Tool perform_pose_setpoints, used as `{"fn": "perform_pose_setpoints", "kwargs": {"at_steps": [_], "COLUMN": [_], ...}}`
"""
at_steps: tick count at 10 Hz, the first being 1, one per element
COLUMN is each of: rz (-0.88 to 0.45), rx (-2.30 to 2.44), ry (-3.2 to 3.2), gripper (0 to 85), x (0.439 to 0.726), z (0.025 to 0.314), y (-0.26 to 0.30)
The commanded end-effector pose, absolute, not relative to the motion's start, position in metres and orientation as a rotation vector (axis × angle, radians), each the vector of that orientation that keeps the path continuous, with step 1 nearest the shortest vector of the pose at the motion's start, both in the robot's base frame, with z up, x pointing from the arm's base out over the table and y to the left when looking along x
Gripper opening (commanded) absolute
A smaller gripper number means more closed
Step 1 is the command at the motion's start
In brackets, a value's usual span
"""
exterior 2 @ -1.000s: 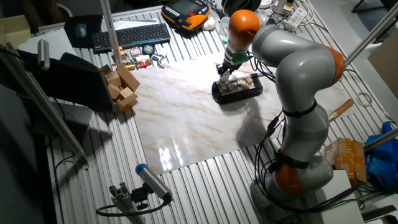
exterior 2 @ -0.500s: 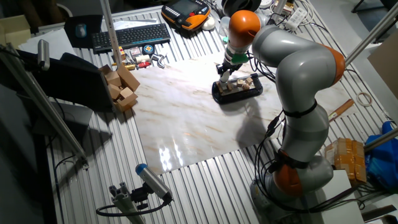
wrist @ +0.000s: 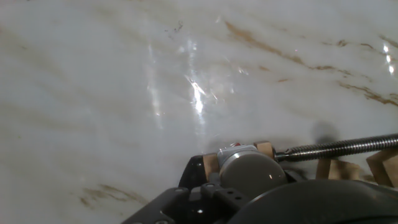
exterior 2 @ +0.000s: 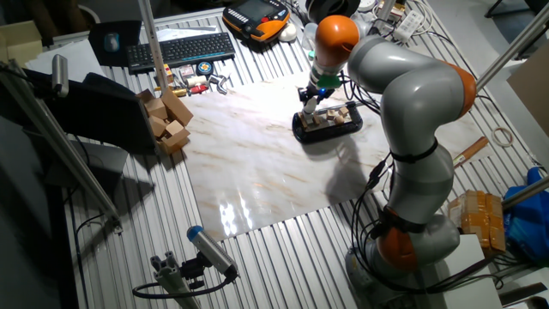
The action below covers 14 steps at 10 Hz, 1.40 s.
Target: Install the light bulb by rotating it
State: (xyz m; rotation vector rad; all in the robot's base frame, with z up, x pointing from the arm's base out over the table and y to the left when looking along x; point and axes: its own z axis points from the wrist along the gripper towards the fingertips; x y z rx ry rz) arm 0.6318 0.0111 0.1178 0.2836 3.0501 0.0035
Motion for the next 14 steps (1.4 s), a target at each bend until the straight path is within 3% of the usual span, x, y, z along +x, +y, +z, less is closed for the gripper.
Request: {"fn": "perform_pose_setpoints", "kwargs": {"at_steps": [1, 14], "rz": [0.006, 0.027], "rx": [0.304, 0.627], "ry": [3.046, 3.0], "gripper": [0.0, 0.0], "x": [0.6318, 0.6316], "z": [0.1177, 0.1172], "y": [0.0108, 0.0111]}}
